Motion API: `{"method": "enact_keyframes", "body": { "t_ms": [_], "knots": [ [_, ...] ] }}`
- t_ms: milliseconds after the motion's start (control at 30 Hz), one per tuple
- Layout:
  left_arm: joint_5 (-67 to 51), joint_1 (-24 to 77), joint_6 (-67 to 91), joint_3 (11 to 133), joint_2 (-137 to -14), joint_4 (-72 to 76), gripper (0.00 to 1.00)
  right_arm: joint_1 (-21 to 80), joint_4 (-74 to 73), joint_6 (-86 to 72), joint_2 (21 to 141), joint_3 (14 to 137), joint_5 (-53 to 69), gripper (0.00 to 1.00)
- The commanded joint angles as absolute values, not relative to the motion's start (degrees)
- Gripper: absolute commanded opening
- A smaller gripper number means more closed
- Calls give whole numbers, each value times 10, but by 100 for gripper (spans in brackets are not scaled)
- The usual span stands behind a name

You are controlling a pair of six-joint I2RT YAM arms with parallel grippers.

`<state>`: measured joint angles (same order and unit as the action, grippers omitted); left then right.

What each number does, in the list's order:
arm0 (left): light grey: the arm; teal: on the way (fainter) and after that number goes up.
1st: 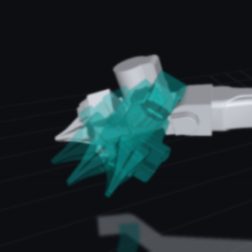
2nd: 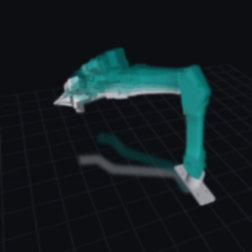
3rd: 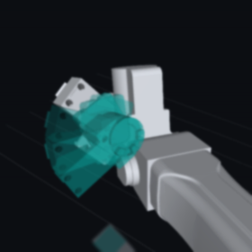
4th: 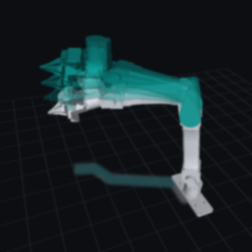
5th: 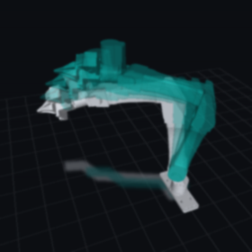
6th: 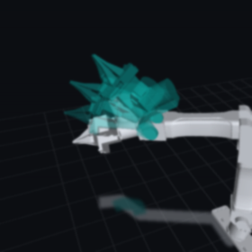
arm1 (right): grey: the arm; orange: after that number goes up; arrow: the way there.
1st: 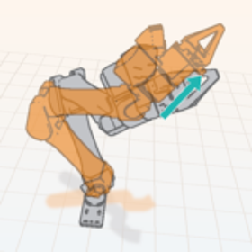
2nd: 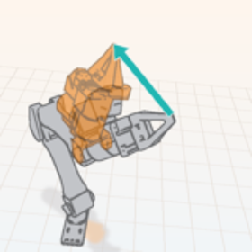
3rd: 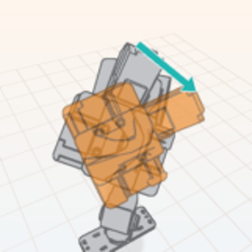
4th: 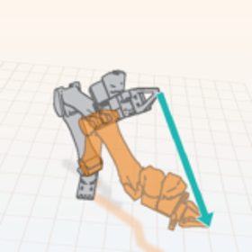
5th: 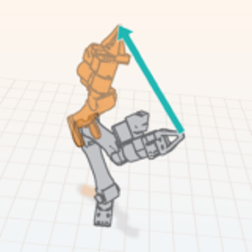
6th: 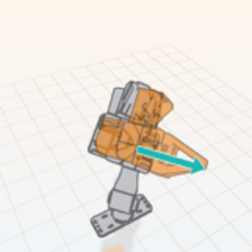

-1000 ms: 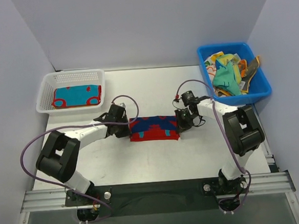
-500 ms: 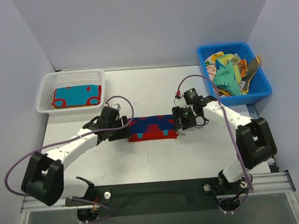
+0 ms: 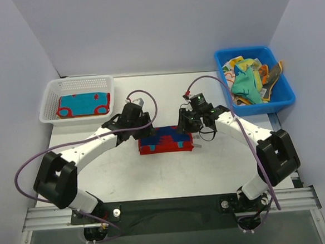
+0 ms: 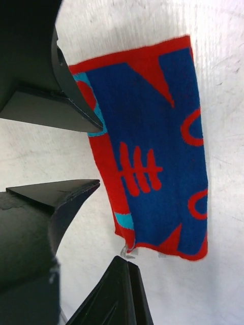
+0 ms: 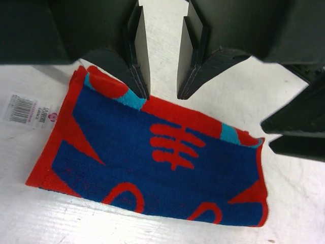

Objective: Fold and stack the towels
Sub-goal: Fold the towel

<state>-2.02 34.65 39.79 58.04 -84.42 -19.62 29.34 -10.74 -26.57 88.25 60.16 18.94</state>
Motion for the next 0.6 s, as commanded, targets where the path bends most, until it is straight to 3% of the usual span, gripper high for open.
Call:
{"method": "enact_keyframes", "body": {
  "t_ms": [0, 167, 300, 567],
  "knots": [
    [-22, 360, 417, 595, -888, -170, 50, 294, -43, -324, 907, 573, 186, 29],
    [-44, 365, 429, 535, -922, -164, 41, 291, -28, -327, 948, 528, 222, 28],
    [-50, 365, 462, 431, -907, -123, 32, 281, -6, -344, 954, 479, 252, 21],
    [-47, 365, 519, 346, -872, -85, 29, 209, 39, -372, 920, 392, 299, 17]
  ]
}}
